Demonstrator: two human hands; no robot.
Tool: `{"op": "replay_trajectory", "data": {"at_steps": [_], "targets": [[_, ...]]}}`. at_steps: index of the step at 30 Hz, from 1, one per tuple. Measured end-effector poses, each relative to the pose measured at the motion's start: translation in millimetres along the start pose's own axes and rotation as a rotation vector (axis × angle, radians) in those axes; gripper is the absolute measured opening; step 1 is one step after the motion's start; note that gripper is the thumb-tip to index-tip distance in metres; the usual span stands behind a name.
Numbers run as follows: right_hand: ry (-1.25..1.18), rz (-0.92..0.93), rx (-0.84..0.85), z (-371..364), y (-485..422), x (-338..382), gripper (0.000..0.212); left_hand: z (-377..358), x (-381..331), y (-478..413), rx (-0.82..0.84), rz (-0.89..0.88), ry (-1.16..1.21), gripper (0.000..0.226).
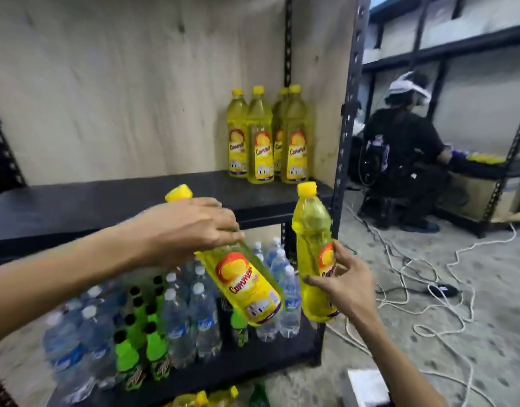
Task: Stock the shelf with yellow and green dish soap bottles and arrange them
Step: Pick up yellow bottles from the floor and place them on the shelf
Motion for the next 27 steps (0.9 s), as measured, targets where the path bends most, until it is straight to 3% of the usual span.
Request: {"op": "replay_trajectory", "data": {"at_steps": [3, 5, 10, 14, 20, 27], "targets": [[-0.047, 0.125, -0.074, 12.7, -31.0, 79.5, 0.098, 30.2, 63.3, -26.0, -0.074, -0.009, -0.145, 0.061], [-0.048, 0.198, -0.138, 15.7, -55.1, 118.2, 0.098, 37.3, 104.4, -46.2, -0.074, -0.005, -0.216, 0.067], [-0.023, 0.280, -0.273, -1.9, -119.8, 168.7, 0.087, 14.6, 184.6, -101.0, 0.124, 0.131, -0.292, 0.067], [0.023, 0.309, -0.345, -24.2, -160.5, 166.4, 0.074, -20.5, 206.8, -145.8, 0.177, 0.214, -0.245, 0.048], [0.023, 0.203, -0.376, -43.5, -209.8, 138.6, 0.094, -76.3, 213.1, -190.0, 0.169, 0.253, -0.225, 0.043], [0.044, 0.148, -0.384, -46.1, -234.1, 106.5, 0.093, -109.6, 208.4, -229.4, 0.123, 0.201, -0.252, 0.041]]}}
Point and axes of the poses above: each hand's wrist, its own y-axis away from the middle knuckle, its own z-axis out of the back of the hand, x = y × z, the point moved 7 cm from there along -y, towards the middle knuckle, and after that the axes turned 5 degrees about -y, right-handed, at the moved point
